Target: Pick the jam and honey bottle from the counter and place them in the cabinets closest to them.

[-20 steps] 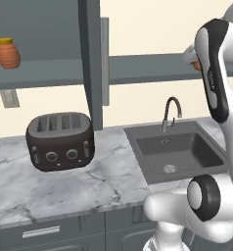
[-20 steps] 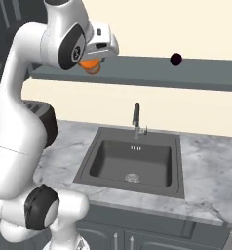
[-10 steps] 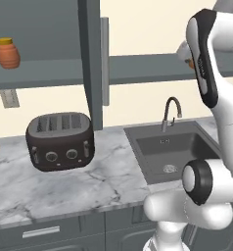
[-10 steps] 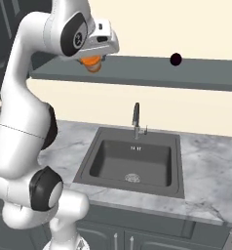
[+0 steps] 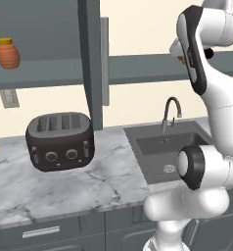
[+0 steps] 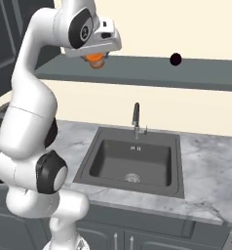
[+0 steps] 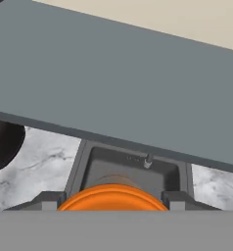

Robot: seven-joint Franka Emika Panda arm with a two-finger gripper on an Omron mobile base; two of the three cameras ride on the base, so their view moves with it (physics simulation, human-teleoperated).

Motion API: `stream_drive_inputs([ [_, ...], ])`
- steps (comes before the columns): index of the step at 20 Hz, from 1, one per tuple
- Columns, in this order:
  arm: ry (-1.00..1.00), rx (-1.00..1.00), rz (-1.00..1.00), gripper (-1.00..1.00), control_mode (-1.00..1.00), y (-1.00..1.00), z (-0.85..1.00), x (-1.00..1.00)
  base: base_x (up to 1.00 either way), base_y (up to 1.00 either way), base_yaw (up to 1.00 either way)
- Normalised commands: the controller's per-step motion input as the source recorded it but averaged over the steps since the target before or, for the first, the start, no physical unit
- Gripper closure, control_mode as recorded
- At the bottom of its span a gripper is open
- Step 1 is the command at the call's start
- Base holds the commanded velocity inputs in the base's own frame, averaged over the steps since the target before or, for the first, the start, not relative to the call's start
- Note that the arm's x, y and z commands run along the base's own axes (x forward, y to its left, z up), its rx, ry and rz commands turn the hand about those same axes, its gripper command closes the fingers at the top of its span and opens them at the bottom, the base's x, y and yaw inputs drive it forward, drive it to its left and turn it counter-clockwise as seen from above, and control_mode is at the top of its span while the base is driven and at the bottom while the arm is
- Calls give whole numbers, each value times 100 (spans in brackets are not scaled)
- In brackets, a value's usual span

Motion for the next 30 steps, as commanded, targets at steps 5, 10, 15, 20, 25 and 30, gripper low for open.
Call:
stream_drive_inputs([
  [5,14,-1,0,100,-100,2,-13,61,0,0,0],
  [10,10,-2,0,100,-100,1,-20,69,0,0,0],
  [15,6,0,0,100,-100,1,-9,93,0,0,0],
  [20,4,0,0,100,-100,0,-7,94,0,0,0],
  [25,3,0,0,-100,-100,1,-4,88,0,0,0],
  [30,-1,0,0,-100,-100,0,-3,35,0,0,0],
])
